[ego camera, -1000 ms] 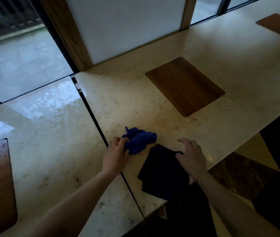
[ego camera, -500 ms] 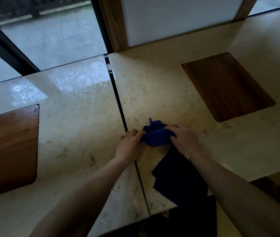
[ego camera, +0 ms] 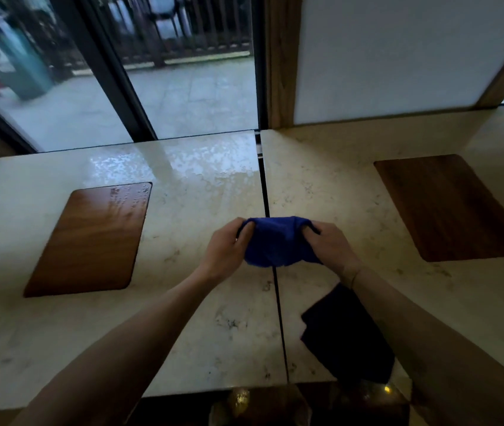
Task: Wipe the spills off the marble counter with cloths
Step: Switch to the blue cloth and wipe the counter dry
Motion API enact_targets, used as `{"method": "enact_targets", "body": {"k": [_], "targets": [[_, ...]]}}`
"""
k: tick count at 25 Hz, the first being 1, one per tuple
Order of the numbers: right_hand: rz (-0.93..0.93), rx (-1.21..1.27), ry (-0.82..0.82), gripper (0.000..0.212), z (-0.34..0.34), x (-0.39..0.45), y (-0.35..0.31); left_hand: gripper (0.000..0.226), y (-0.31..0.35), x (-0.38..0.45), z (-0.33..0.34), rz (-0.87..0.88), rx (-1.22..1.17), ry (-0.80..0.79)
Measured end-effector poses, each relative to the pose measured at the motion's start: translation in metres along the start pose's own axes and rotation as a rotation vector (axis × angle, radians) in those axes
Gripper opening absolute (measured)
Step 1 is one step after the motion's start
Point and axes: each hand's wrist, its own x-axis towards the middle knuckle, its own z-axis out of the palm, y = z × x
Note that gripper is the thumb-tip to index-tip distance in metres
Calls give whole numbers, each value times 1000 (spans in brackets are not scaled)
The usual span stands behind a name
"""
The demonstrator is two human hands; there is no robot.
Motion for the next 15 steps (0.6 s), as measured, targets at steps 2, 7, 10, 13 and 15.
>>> {"method": "enact_targets", "body": {"k": [2,7,10,13,15], "targets": [[-16,0,-34,34,13,-7,-21,23,-1,-13,-22,1,6,49],[-60,-27,-130,24,54,-40,-52,14,-32,-59,-70,26,-2,139],[-23,-12,-167,20,84,-70,-62,16,-57,-93,-82,34,-60,161],[-17,-5,-148,19,113,-105,-64,13,-76,-133,-85,64,-109,151],[29,3,-107,19,127,-123,-60,17,-84,-151,-88,40,-118,132]]}}
